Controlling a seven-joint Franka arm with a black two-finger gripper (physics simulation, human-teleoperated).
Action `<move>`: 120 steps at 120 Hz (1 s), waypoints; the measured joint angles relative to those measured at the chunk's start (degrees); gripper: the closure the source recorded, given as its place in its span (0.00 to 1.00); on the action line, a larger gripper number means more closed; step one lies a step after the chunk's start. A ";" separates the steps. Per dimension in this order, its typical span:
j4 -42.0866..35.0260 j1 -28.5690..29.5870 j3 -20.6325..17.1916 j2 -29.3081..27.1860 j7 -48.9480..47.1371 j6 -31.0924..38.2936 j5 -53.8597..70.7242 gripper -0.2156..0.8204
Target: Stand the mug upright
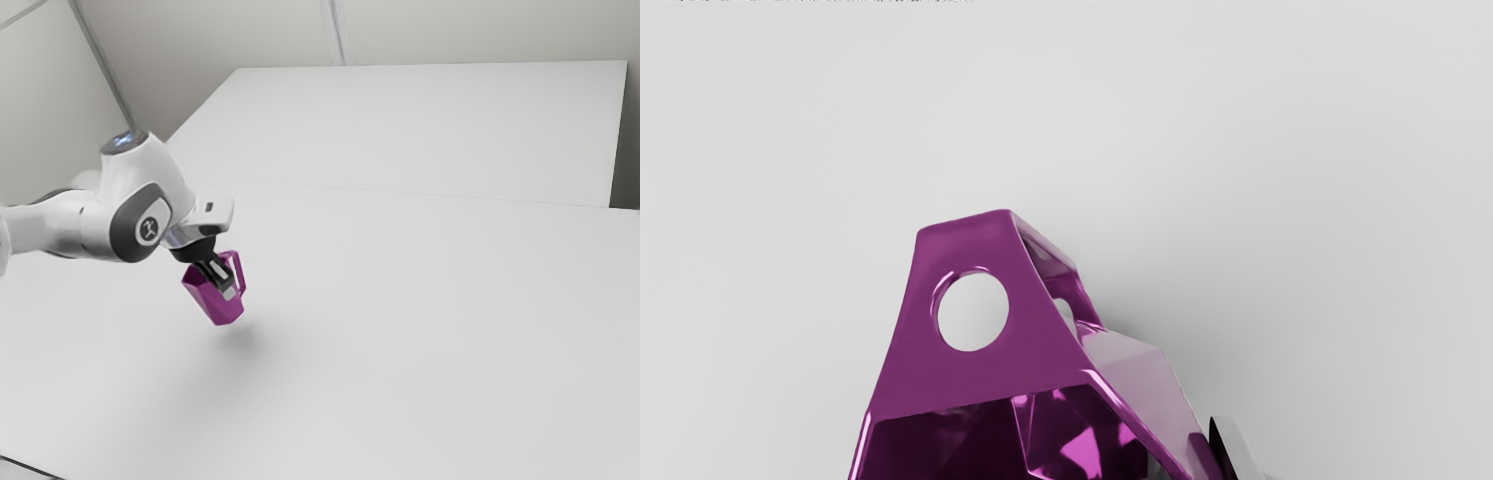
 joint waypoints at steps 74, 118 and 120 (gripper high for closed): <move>-1.72 -0.04 -0.05 7.76 -11.29 12.25 1.67 0.96; -1.70 -0.35 -0.09 8.55 -13.24 13.86 2.32 0.79; -1.70 -0.39 -0.09 8.48 -13.26 13.89 2.34 0.78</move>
